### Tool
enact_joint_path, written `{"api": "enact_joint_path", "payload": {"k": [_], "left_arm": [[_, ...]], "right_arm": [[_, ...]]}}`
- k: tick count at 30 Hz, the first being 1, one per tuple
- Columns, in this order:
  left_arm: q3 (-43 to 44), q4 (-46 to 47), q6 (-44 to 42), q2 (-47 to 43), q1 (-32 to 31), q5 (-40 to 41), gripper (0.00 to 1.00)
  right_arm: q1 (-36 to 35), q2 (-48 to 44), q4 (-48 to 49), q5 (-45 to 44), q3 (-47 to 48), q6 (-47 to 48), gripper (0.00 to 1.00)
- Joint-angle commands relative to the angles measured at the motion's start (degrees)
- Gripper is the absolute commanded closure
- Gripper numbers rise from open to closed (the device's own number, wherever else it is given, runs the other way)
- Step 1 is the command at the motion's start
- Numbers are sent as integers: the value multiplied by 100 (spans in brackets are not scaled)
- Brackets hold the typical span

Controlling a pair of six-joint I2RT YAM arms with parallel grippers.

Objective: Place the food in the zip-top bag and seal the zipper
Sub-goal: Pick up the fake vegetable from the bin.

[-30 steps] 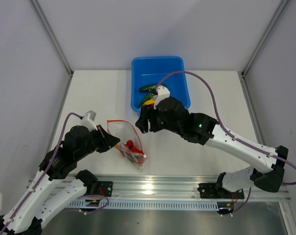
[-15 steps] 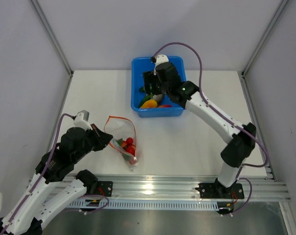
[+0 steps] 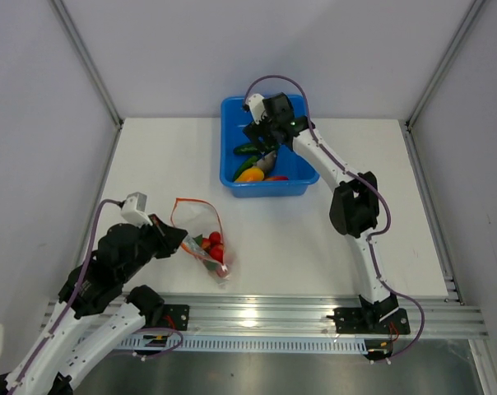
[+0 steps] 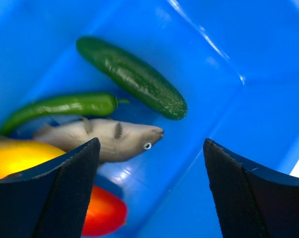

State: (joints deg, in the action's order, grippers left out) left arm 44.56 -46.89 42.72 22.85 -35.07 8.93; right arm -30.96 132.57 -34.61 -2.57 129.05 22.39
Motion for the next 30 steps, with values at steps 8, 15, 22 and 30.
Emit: {"api": "enact_joint_path", "payload": {"k": [8,15,22,30], "left_arm": [[-360,558,-194,-308,18,74,99],[-448,822,-141,96,18,-198,100],[-579,1042,-176,176,26,-199,99],[-606,1235,-273,387,26,-234,99]], "right_arm": [[336,550,-11,1381,524,1417,10],[406,1025,235,1390,594,1566,10],[459,1315,675,1338,612,1672,10],[512,1684,771,1408,849,1786,10]]}}
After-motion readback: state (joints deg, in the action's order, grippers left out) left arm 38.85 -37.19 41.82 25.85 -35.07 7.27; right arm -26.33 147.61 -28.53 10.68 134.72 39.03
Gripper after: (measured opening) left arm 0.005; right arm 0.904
